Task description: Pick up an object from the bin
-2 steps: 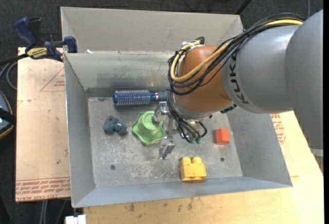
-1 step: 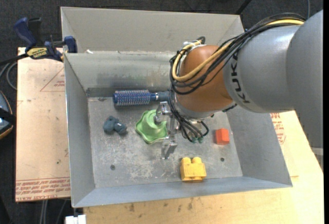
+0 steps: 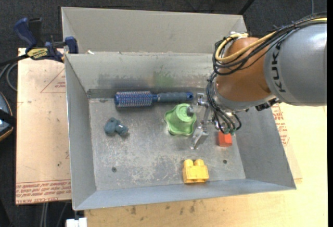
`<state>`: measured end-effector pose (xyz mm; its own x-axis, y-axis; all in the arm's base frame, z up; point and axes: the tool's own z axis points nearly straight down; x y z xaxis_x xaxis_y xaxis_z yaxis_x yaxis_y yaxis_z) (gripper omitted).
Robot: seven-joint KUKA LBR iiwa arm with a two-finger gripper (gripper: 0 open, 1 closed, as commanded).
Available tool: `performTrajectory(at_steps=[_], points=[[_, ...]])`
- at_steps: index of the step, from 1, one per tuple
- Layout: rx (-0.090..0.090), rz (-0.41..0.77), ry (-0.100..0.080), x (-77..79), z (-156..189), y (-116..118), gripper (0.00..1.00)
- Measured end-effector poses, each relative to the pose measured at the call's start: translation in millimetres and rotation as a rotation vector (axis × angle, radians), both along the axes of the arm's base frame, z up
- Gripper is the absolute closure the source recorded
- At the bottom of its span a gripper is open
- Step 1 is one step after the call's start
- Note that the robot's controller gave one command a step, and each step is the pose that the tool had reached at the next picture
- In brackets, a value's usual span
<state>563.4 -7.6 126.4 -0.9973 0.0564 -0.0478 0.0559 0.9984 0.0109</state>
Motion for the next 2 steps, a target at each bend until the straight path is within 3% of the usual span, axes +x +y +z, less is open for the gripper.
performTrajectory(at_steps=[1, 2], points=[[-0.012, 0.17, 0.035, 36.8, 85.9, 11.3, 0.0], [-0.007, 0.023, 0.053, 49.0, -34.1, 47.5, 0.0]])
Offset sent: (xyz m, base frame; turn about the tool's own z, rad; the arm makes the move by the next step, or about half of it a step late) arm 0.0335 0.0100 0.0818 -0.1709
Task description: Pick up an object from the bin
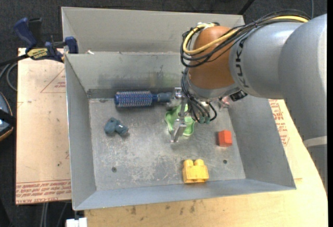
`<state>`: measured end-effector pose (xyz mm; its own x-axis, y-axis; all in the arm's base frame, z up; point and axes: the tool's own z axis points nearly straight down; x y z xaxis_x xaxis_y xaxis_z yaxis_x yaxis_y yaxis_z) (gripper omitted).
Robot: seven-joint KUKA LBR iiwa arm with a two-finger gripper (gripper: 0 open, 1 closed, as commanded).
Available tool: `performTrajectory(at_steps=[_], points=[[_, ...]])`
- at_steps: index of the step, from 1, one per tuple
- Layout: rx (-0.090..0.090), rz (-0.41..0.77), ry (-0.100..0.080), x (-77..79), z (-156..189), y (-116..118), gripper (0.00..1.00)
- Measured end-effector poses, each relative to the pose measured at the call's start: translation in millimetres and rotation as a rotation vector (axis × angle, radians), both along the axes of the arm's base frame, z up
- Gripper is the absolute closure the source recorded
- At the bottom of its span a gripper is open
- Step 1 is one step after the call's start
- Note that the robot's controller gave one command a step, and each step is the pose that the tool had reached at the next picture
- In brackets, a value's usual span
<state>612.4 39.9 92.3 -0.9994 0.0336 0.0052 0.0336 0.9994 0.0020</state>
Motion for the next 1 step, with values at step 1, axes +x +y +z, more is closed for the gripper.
performTrajectory(at_steps=[1], points=[[0.004, 0.276, -0.018, 0.9, -15.3, -58.2, 0.0]])
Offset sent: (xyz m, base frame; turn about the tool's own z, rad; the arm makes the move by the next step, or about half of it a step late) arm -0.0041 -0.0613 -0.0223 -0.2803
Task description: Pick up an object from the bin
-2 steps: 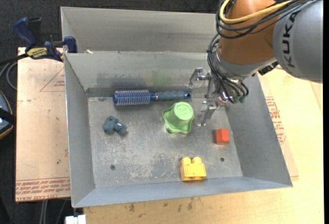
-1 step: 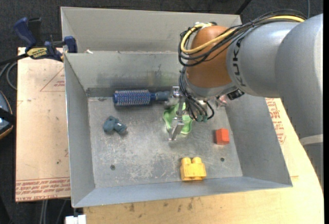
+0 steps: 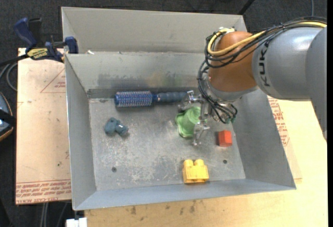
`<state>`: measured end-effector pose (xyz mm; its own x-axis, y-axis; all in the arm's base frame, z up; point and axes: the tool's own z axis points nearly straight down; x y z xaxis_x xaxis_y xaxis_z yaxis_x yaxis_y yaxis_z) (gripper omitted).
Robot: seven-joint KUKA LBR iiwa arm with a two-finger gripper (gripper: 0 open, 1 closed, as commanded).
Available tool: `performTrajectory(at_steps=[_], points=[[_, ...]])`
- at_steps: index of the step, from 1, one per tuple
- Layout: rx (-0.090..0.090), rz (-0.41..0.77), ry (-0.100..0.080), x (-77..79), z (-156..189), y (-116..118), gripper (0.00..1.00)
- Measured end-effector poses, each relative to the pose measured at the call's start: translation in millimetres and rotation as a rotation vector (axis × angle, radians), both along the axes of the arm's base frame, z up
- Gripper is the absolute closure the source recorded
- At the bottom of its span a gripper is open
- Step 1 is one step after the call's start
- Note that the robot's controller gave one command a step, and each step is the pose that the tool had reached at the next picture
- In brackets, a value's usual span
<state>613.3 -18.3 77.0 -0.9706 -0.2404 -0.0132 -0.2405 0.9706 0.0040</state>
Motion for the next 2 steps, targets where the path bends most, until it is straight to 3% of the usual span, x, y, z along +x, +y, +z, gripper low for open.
performTrajectory(at_steps=[1, 2], points=[[-0.011, 0.209, 0.003, 31.4, 10.9, -63.9, 0.0], [-0.009, 0.641, -0.006, 14.3, -1.6, -102.1, 0.0]])
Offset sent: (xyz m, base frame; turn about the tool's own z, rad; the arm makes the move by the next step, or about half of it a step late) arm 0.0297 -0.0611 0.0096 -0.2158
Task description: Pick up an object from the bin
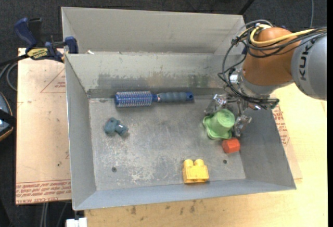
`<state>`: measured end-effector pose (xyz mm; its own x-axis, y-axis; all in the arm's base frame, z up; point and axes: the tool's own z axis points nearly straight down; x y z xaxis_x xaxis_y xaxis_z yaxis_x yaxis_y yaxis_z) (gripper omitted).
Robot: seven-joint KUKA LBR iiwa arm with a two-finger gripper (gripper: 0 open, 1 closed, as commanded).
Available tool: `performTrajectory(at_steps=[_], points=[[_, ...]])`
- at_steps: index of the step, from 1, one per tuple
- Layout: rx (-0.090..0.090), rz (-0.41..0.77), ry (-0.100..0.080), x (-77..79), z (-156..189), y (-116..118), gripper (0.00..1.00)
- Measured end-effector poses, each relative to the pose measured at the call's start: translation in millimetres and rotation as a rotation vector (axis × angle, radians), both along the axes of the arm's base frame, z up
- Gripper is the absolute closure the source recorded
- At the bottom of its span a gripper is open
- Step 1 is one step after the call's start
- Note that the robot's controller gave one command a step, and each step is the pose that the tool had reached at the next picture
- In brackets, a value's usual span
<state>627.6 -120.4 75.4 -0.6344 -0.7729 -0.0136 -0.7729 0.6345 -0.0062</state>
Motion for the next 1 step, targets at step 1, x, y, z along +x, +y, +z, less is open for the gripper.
performTrajectory(at_steps=[1], points=[[0.013, 0.179, 0.006, 3.5, -0.6, 0.4, 0.0]])
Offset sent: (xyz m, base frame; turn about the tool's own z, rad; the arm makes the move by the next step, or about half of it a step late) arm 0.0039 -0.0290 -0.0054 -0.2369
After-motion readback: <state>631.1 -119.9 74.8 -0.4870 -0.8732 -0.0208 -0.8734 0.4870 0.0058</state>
